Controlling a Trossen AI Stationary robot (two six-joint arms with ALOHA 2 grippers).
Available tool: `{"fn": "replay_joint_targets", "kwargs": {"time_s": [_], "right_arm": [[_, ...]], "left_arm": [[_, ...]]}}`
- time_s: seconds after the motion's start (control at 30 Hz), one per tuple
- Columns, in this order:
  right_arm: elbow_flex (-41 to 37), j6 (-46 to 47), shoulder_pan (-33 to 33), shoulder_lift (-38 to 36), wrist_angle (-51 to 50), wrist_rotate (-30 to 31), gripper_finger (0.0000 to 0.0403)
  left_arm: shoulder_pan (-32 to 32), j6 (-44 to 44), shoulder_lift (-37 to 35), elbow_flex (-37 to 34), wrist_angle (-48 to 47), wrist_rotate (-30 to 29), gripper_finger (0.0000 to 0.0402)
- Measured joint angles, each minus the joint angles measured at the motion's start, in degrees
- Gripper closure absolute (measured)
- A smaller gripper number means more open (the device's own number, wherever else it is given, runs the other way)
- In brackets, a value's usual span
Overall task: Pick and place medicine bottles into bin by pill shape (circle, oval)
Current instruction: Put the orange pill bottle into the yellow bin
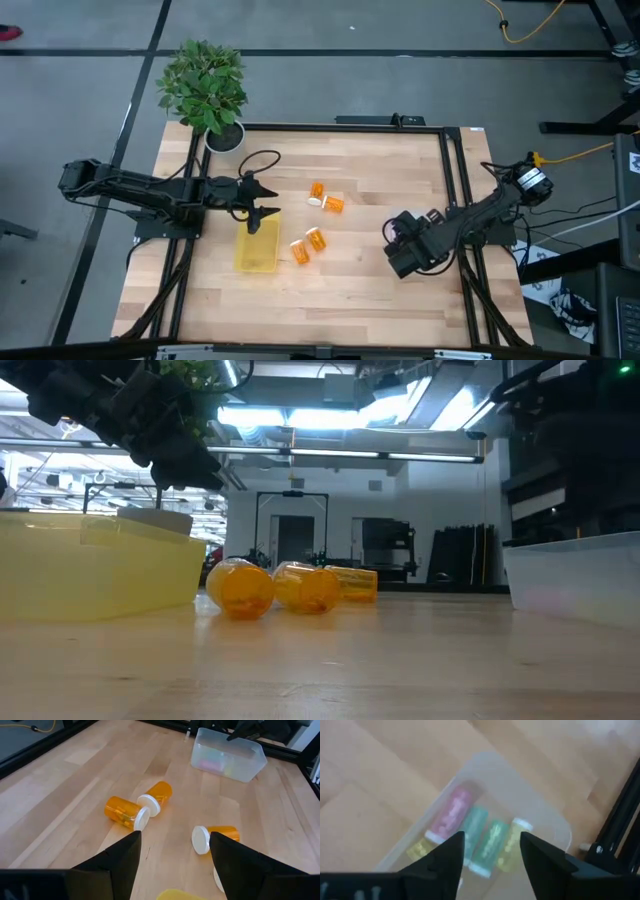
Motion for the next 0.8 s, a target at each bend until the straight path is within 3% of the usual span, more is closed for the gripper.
{"fn": "replay_joint_targets", "kwargs": {"time_s": [0.27,0.5,0.63,0.8], "right_arm": [[1.7,-1.0,-4.3,0.0,4.3,12.8,0.0171],[3.1,-18.4,-9.6,0.0,23.2,19.9,0.0170],[3.1,-34.2,-14.4,0.0,35.1,16.9,0.0169],[3.1,-48.3,-21.0,0.1,46.3,6.5,0.0169]], "left_arm": [[0.0,0.0,0.0,0.0,0.0,0.0,0.0172],[0.0,0.0,0.0,0.0,0.0,0.0,0.0172],[0.0,0.0,0.0,0.0,0.0,0.0,0.0172],[0.0,0.0,0.0,0.0,0.0,0.0,0.0172]]}}
